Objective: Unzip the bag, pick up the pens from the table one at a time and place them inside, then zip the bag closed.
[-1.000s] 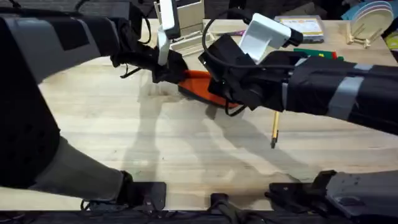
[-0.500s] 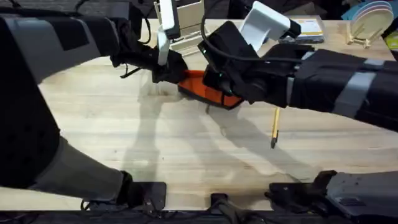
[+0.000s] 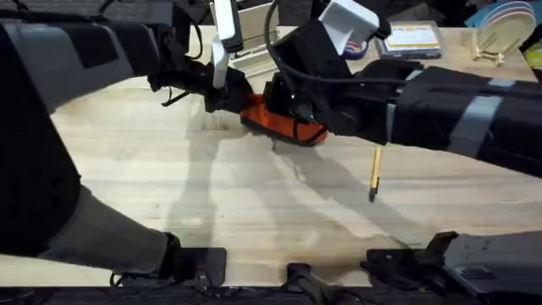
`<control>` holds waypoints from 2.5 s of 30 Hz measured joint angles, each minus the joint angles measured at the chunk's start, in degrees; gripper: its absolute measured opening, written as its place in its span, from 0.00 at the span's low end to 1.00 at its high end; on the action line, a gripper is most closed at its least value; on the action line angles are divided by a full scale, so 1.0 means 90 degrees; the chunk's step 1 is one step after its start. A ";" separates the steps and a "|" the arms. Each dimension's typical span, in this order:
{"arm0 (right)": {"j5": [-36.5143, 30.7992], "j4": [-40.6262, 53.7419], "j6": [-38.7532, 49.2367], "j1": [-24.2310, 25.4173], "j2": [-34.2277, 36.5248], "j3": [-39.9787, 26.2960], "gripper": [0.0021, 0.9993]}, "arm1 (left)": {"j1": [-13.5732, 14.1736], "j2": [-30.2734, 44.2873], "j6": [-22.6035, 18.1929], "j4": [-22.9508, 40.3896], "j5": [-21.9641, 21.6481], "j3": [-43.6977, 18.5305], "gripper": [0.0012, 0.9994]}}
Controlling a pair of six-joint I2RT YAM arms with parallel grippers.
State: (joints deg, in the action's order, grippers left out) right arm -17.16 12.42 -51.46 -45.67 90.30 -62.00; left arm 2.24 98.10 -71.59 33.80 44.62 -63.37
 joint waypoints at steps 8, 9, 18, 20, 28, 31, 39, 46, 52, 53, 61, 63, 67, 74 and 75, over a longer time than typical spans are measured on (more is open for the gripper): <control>0.0254 -0.0265 0.0724 0.0012 0.0105 0.0000 0.03 | 0.0002 0.0000 0.0000 0.0005 -0.0006 0.0000 0.04; 0.0263 -0.0297 0.0789 0.0012 0.0105 0.0000 0.03 | 0.0002 0.0000 0.0000 0.0005 -0.0008 0.0000 0.04; 0.0559 -0.0886 0.1269 0.0012 0.0370 0.0000 0.03 | 0.0000 0.0000 0.0000 -0.0010 -0.0032 0.0000 0.04; 0.0645 -0.0933 0.1507 0.0012 0.0399 0.0000 0.03 | 0.0002 -0.0002 0.0000 -0.0002 -0.0034 0.0000 0.04; 0.0725 -0.1160 0.2704 0.0005 0.0428 0.0000 0.03 | -0.0017 0.0000 0.0000 -0.0007 -0.0042 0.0000 0.04; 0.0761 -0.1202 0.3119 -0.0021 0.0440 0.0000 0.03 | -0.0051 -0.0002 0.0000 -0.0015 -0.0059 -0.0005 0.04; 0.0776 -0.1236 0.3658 -0.0036 0.0442 0.0000 0.03 | -0.0063 0.0000 0.0000 -0.0017 -0.0080 -0.0019 0.04; 0.0781 -0.1607 0.3920 -0.0097 0.0392 -0.0073 0.53 | -0.0063 -0.0002 -0.0048 0.0017 -0.0081 -0.0019 0.04; 0.0621 -0.1508 0.4203 0.0012 0.0254 -0.0073 0.82 | -0.0097 -0.0002 -0.0083 0.0032 -0.0051 -0.0019 0.04; 0.0577 -0.1496 0.4226 0.0002 0.0189 -0.0073 0.85 | -0.0092 -0.0002 -0.0080 0.0029 -0.0051 -0.0019 0.04; 0.0397 -0.0848 0.4721 -0.0219 -0.0610 -0.0085 1.00 | -0.0032 0.0000 -0.0049 -0.0018 -0.0085 -0.0019 0.04; 0.0312 -0.0516 0.4786 -0.0216 -0.0802 -0.0085 1.00 | -0.0032 -0.0002 -0.0049 -0.0017 -0.0085 -0.0019 0.04; 0.0199 0.0226 0.4872 -0.0210 -0.1167 -0.0087 1.00 | -0.0032 0.0000 -0.0049 -0.0017 -0.0085 -0.0019 0.04; 0.0172 0.1103 0.4919 -0.0209 -0.1862 -0.0087 1.00 | -0.0032 -0.0002 -0.0046 -0.0017 -0.0085 -0.0019 0.04; 0.0172 0.1157 0.4918 -0.0209 -0.1961 -0.0087 1.00 | -0.0032 0.0000 -0.0049 -0.0017 -0.0085 -0.0019 0.04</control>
State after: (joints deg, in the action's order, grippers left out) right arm -15.62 22.83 -7.20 -47.55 72.65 -62.78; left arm 1.96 98.10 -72.03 33.65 43.86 -63.55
